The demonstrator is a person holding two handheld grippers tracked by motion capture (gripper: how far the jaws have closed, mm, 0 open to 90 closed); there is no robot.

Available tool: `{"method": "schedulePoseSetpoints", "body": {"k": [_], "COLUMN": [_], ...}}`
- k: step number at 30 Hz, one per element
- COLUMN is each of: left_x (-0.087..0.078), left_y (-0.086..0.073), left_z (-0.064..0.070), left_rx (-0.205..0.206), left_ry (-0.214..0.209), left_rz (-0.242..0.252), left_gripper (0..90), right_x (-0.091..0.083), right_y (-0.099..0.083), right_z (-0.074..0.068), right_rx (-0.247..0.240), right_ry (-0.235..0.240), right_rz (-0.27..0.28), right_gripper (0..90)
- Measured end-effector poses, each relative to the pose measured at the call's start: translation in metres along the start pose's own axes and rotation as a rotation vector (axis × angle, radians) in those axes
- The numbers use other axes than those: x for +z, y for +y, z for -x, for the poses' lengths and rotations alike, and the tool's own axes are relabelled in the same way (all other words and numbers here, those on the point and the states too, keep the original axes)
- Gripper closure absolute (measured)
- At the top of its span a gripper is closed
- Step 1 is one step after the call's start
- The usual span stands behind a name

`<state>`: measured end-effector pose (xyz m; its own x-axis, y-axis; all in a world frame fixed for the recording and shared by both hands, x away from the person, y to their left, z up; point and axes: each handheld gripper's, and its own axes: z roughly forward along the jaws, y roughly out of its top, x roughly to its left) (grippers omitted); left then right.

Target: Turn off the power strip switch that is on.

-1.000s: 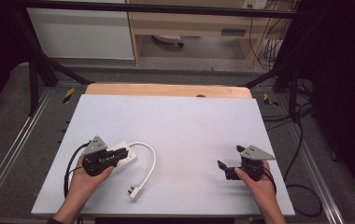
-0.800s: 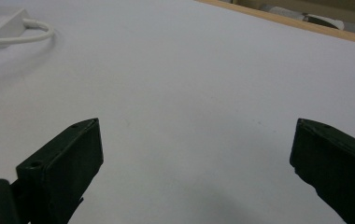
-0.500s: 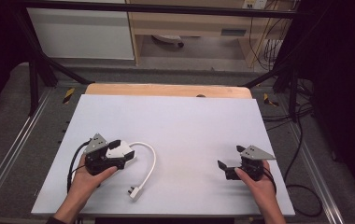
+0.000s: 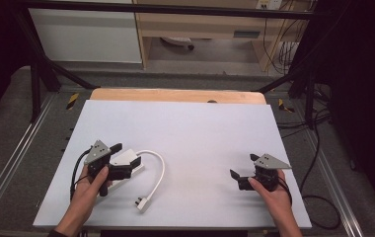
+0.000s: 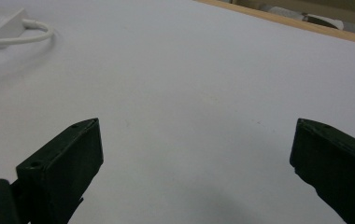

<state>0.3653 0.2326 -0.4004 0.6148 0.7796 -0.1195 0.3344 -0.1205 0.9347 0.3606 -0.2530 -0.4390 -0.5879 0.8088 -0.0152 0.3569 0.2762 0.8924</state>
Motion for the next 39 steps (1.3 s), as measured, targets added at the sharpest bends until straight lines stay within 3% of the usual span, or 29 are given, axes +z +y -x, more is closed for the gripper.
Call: {"method": "schedulePoseSetpoints", "body": {"k": [5, 14, 29, 39], "left_x": [-0.005, -0.019, -0.064, -0.086], "left_y": [0.002, 0.006, 0.016, 0.014], "left_z": [-0.001, -0.002, -0.008, -0.017], "left_rx": [-0.003, -0.019, -0.037, -0.047], "left_ry": [-0.002, -0.010, 0.010, 0.032], "left_rz": [0.044, 0.073, 0.152, 0.178], "left_gripper": [5.1, 5.0, 5.0, 4.9], "right_x": [0.000, -0.001, -0.005, -0.012], "right_y": [0.000, 0.000, 0.001, 0.004], "right_z": [0.000, 0.001, -0.001, -0.005], "right_rx": [0.004, 0.002, 0.007, 0.000], "right_ry": [0.001, 0.010, 0.011, 0.010], "right_rz": [0.001, 0.005, 0.018, 0.038], "right_gripper": [3.1, 2.1, 2.1, 2.2]}}
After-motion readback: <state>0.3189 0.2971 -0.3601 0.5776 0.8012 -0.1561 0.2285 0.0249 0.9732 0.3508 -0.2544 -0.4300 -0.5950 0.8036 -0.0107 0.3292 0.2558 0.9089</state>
